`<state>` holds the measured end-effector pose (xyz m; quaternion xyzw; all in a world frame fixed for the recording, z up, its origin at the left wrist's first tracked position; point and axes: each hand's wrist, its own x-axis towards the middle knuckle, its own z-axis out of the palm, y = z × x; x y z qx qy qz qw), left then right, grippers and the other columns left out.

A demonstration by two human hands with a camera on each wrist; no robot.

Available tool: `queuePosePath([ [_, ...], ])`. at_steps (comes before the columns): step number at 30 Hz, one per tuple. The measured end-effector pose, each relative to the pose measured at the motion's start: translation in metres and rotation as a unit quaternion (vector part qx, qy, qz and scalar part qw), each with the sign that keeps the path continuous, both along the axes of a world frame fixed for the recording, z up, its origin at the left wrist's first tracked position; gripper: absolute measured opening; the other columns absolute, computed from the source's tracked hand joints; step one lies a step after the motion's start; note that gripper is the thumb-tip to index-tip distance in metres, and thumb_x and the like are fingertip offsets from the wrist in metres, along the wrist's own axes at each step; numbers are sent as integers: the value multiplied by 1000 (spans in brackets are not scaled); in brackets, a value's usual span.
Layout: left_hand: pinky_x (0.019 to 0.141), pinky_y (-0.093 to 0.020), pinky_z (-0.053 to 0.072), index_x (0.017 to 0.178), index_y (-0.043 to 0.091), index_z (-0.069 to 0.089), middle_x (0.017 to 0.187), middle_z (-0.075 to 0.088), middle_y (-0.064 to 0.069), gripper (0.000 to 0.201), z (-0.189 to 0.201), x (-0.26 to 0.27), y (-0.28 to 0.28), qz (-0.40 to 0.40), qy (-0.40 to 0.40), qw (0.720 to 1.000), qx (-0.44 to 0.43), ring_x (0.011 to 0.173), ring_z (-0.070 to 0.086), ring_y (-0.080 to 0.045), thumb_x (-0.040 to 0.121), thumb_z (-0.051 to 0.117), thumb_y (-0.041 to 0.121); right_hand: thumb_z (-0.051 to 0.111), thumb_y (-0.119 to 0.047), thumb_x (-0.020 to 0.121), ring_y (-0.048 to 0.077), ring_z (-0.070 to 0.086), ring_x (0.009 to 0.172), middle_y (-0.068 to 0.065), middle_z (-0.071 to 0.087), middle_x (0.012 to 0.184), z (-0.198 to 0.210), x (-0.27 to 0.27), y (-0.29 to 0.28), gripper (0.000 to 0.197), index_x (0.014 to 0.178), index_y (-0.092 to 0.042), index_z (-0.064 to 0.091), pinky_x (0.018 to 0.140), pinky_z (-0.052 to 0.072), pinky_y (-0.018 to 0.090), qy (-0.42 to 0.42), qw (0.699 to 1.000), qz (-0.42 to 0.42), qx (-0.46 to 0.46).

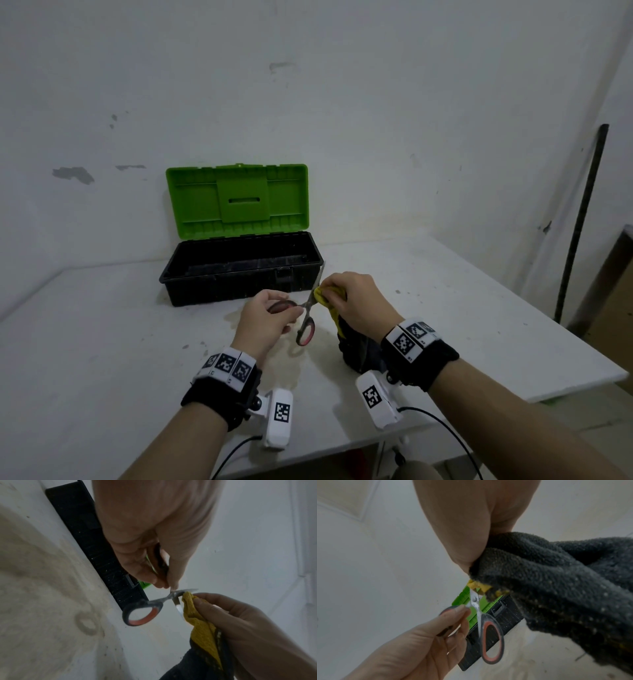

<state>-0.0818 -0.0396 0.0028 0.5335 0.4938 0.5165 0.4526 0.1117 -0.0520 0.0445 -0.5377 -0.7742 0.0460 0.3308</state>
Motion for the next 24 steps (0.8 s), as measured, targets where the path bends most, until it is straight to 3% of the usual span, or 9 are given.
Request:
queuePosePath([
  [6,78,-32,56,84,11,75,82,74,-7,9,3,6,-3,0,-123,992,-17,84,69,-22,79,82,10,56,-25,95,16,60,83,0,71,90,2,-4,-2,17,97,-19,72,74,44,26,15,1000,-5,9],
  [8,77,-33,57,91,6,74,90,75,-14,7,3,10,-4,-4,-202,978,-42,87,71,-23,86,76,10,57,-24,95,17,61,86,1,71,94,3,-6,-3,17,100,-19,72,77,45,27,18,1000,-8,12],
  [10,72,-36,59,105,-5,69,101,74,-23,24,3,14,-5,-10,-252,966,-54,87,74,-27,94,67,17,58,-24,94,16,62,89,0,72,97,5,-8,-6,17,102,-19,72,79,45,26,21,1000,-4,11],
  [12,71,-41,62,113,-2,64,105,73,-23,31,4,16,-6,-16,-274,959,-69,88,75,-32,100,59,26,60,-25,93,16,62,90,0,72,98,6,-10,-9,18,104,-19,72,79,45,24,25,1000,2,9],
  [16,60,-34,60,113,9,59,106,72,-17,24,4,16,-7,-18,-258,962,-84,81,75,-24,101,57,29,64,-22,86,14,62,89,-1,72,98,9,-11,-12,21,105,-19,72,78,46,23,36,999,-2,5],
  [20,63,-28,59,115,2,59,100,71,-20,23,1,16,-7,-32,-223,971,-74,75,72,-22,95,66,13,64,-19,86,13,61,93,-2,70,104,12,-11,-13,25,109,-22,69,83,48,23,36,999,10,11],
  [22,64,-29,59,117,0,60,102,72,-24,27,0,15,-7,-43,-209,974,-76,74,72,-24,95,67,15,64,-18,87,14,60,93,-2,68,103,8,-14,-13,24,110,-22,68,83,50,27,20,999,34,6],
  [24,64,-33,58,114,6,61,103,73,-19,21,1,16,-10,-53,-197,976,-77,74,73,-26,99,63,20,65,-18,88,15,60,90,0,66,100,2,-17,-14,21,108,-21,69,81,52,31,13,998,55,9],
])
